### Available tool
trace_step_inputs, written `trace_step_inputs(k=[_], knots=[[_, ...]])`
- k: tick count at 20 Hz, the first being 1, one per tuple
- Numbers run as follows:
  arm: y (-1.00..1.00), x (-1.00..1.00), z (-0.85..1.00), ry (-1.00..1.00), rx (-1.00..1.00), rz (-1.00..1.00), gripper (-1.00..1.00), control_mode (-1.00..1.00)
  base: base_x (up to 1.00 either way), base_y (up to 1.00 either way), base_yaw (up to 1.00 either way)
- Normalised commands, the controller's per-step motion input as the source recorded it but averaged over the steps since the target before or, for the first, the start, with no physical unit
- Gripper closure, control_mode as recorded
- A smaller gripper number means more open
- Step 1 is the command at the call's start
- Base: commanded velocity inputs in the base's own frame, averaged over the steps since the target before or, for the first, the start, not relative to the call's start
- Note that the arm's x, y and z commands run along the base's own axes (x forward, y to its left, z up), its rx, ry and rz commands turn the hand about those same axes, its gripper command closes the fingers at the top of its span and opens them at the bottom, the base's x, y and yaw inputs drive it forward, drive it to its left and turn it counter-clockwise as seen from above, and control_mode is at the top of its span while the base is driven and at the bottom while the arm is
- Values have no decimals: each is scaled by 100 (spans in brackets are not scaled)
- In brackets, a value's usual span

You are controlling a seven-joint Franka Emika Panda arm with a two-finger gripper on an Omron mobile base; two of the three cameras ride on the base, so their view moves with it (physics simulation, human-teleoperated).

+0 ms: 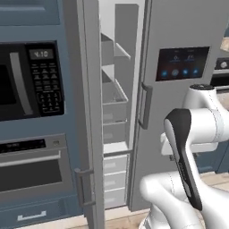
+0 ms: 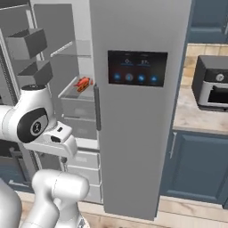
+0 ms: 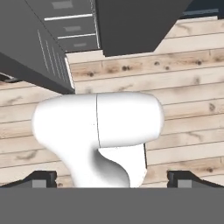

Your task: Store the hot dog in the freezer for long-term storage. Close the freezer door after placing the cooked food.

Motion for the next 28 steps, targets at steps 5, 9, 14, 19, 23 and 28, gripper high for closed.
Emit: trace_step_inputs(k=[5,9,14,19,23,28], knots=[[0,0,0,0,0,0,-100,100,-38,32,-5],[0,0,0,0,0,0,-100,100,-41,40,-4],[0,0,0,0,0,0,-100,100,-37,35,-4],[0,0,0,0,0,0,-100,100,-26,44,-2],[0,0,0,0,0,0,-100,100,-22,39,0],[0,0,0,0,0,0,-100,100,-41,6,0]])
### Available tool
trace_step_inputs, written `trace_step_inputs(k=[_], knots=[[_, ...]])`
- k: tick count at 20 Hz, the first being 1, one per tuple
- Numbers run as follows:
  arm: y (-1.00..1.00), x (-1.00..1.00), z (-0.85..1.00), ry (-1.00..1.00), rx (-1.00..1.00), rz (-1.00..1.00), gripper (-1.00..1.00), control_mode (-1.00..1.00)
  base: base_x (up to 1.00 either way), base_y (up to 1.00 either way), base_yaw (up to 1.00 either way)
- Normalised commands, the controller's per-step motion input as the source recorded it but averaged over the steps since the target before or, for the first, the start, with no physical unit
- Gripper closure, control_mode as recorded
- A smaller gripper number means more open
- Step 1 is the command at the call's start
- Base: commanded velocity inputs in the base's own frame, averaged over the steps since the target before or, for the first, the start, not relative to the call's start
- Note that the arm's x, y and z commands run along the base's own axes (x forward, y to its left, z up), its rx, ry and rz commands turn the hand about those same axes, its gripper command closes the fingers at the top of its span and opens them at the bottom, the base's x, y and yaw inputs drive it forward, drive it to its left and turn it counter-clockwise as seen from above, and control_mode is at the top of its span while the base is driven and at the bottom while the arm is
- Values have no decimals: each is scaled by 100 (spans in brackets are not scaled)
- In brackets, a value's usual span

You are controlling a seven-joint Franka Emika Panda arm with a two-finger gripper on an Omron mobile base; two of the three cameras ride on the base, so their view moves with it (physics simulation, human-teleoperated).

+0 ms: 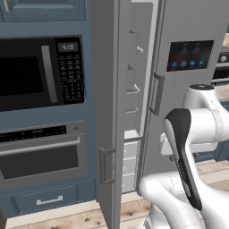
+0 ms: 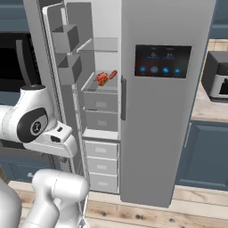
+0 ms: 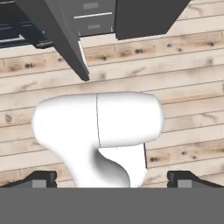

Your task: Store the hot dog in the freezer for long-term storage. Close the freezer door after placing the cooked food.

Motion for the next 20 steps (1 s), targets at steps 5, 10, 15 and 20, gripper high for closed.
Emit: trace_step_inputs(k=[5,10,15,20], knots=[[0,0,0,0,0,0,-100,100,-24,7,0],[14,0,0,-6,0,0,-100,-100,0,3,0],[49,43,0,-34,-5,-17,-100,-100,0,0,0],[81,69,0,-34,-11,-39,-100,-100,0,0,0]])
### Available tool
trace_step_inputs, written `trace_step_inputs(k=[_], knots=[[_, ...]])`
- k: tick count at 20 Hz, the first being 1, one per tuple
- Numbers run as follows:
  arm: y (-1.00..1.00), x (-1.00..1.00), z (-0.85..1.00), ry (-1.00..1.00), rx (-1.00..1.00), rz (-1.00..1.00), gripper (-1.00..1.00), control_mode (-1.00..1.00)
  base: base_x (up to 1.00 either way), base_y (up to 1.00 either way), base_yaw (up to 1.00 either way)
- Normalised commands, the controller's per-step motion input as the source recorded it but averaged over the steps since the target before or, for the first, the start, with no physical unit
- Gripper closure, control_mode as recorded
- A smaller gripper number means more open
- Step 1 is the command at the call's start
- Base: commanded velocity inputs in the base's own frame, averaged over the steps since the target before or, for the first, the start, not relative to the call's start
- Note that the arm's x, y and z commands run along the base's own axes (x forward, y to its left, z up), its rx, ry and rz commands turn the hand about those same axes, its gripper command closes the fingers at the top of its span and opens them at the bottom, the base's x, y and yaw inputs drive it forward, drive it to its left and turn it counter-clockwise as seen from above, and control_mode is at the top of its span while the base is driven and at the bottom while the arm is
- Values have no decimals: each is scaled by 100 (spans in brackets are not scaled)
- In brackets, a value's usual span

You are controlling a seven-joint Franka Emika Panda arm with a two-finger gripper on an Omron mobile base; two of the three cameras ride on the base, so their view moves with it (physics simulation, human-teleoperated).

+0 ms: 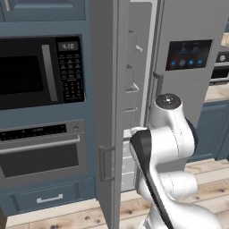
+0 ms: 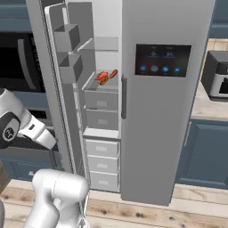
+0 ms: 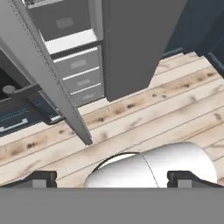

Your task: Store the hot dog in the freezer for long-term storage. Close the freezer door after placing the cooked food.

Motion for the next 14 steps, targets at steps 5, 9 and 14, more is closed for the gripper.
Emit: trace_step_inputs(k=[5,9,14], knots=[[80,85,0,-31,-19,-39,-100,-100,0,0,0],[88,65,6,-25,-23,-25,-100,-100,0,0,0],[66,79,1,-8,-12,-21,-100,-100,0,0,0]])
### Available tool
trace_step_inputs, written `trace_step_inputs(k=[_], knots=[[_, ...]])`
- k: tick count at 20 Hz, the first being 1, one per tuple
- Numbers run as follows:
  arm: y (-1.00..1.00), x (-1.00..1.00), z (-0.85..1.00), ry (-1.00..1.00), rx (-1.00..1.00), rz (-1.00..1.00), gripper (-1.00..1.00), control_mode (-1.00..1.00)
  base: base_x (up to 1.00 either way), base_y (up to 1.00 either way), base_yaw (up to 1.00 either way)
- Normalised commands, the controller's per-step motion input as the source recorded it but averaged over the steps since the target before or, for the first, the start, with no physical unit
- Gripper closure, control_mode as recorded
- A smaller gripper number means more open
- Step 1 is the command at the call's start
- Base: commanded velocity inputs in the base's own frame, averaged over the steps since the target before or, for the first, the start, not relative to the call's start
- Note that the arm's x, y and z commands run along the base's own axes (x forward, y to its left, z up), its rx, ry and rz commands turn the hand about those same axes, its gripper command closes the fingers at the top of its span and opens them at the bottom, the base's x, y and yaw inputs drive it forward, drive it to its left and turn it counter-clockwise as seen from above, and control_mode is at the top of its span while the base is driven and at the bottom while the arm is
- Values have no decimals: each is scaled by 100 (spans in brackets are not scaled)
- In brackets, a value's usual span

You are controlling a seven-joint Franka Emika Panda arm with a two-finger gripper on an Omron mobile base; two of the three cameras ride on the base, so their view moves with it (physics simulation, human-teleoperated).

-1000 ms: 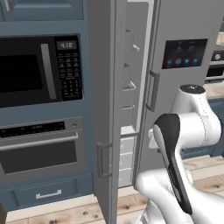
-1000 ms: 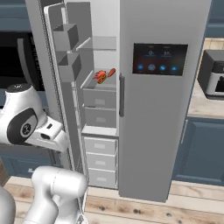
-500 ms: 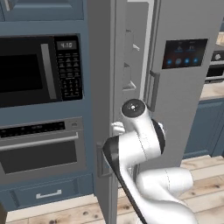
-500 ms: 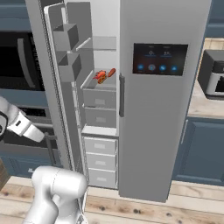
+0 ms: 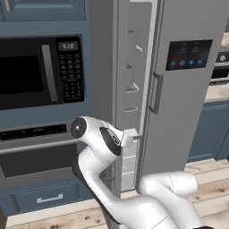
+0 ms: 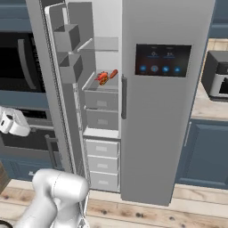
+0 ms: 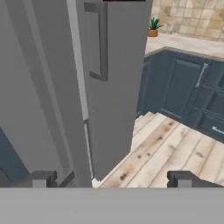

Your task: Store the hot dog in the freezer for long-term storage. Close the freezer door after placing the cooked food.

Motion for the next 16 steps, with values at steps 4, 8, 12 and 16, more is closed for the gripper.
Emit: trace_step_inputs(k=[4,8,12,16], knots=[[36,83,-8,0,-10,-24,-100,-100,0,0,0],[10,85,-28,-2,-12,-29,-100,-100,0,0,0],[0,98,-36,-2,-14,-28,-100,-100,0,0,0],[0,76,-15,0,-9,-13,-100,-100,0,0,0]])
